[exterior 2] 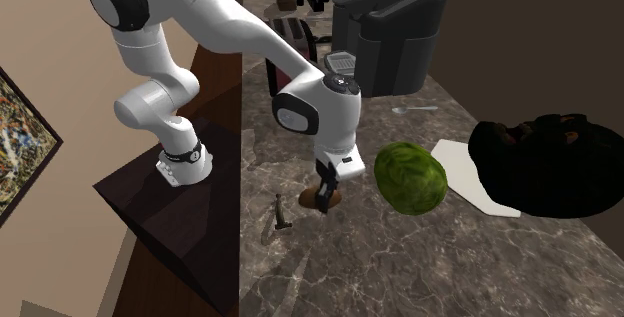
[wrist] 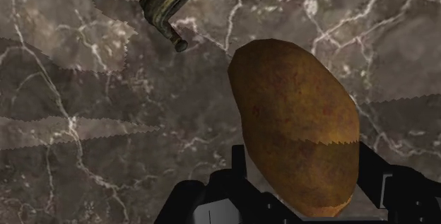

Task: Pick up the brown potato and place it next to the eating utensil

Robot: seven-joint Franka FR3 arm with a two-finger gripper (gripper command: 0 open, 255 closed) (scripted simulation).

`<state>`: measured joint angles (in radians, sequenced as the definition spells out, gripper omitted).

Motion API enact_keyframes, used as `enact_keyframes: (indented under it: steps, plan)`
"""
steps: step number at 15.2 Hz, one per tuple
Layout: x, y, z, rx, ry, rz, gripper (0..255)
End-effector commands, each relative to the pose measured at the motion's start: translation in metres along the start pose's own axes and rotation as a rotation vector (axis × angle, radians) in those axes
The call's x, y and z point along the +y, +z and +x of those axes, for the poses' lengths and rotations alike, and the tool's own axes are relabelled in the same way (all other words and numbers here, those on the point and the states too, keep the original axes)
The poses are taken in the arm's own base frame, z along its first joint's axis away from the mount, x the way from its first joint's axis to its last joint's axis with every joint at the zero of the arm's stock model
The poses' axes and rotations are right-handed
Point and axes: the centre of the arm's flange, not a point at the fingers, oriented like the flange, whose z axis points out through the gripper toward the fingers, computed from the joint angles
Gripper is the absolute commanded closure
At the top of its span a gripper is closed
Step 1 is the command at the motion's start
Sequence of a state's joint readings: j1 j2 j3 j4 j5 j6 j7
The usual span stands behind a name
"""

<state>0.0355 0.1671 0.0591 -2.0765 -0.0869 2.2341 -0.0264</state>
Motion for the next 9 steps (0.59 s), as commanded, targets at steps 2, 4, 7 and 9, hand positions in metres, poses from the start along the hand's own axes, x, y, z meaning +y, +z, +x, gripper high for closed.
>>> enact_keyframes:
  steps: [2,4,7,9]
  plan:
    - [0.001,-0.016,0.0,0.0,0.0,0.0,255]
    - [0.001,-0.027,0.0,0.0,0.0,0.0,255]
    - [0.002,-0.043,-0.001,0.0,0.0,0.0,255]
    - [0.003,-0.053,-0.001,0.0,0.0,0.0,255]
